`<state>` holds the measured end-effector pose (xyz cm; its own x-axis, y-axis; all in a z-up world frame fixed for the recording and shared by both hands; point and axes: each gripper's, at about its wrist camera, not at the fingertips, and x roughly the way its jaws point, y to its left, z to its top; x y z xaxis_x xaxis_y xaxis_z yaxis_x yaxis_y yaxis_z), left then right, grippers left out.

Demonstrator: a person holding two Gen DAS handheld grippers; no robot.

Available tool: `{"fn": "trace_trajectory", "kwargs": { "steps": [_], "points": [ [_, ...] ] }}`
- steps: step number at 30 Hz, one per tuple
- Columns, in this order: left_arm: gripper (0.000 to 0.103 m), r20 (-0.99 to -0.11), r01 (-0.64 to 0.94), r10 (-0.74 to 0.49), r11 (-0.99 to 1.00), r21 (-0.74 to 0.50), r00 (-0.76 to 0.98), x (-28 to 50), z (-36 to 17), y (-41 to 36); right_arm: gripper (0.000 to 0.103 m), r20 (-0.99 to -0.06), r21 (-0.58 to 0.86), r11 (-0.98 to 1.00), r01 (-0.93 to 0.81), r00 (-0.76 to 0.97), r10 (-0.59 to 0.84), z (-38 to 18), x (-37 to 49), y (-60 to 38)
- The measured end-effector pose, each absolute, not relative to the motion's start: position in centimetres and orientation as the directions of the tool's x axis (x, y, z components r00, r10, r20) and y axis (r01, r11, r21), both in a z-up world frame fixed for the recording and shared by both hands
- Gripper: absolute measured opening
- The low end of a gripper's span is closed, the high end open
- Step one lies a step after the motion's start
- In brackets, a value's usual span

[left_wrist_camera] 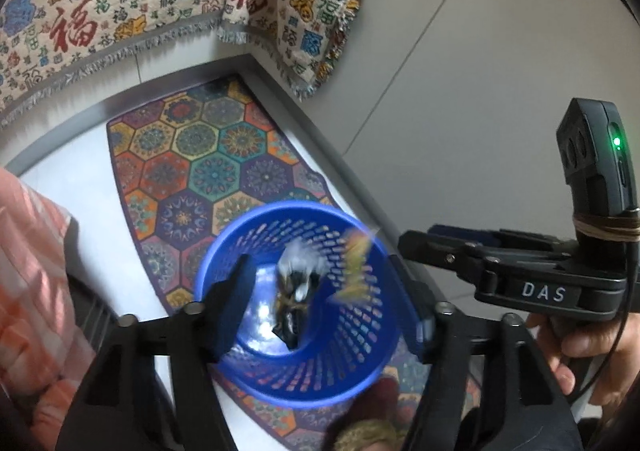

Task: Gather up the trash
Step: 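Move both open tools back over the table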

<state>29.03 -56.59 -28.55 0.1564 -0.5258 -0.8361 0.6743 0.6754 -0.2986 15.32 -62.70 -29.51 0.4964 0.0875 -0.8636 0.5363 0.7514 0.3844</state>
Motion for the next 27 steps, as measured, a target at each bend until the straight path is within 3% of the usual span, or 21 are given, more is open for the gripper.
{"fn": "trace_trajectory", "kwargs": {
  "steps": [6, 11, 19, 23, 27],
  "points": [
    [0.075, -0.812, 0.654, -0.532, 0.707, -0.269, 0.240, 28.4, -26.2, -55.1, 0.048, -0.856, 0.361, 0.749, 0.556, 0.515, 0.030, -28.1, 14.7, -63.0],
    [0.078, -0.742, 0.671, -0.565, 0.709, -0.215, 0.360, 25.6, -20.6, -50.9, 0.048, -0.814, 0.238, 0.820, 0.521, 0.568, -0.124, -23.3, 14.3, -60.5],
    [0.078, -0.732, 0.644, -0.562, 0.732, -0.222, 0.387, 21.0, -13.7, -38.9, 0.061, -0.625, 0.123, 0.883, 0.453, 0.727, -0.285, -14.3, 12.6, -50.9],
    [0.093, -0.731, 0.614, -0.503, 0.776, -0.147, 0.461, 18.1, -12.6, -31.8, 0.064, -0.543, 0.120, 0.906, 0.407, 0.791, -0.283, -12.3, 11.9, -44.6],
    [0.101, -0.725, 0.580, -0.426, 0.813, -0.045, 0.541, 15.9, -13.2, -24.6, 0.064, -0.539, 0.131, 0.940, 0.315, 0.819, -0.199, -12.5, 12.3, -37.3]
  ]
}}
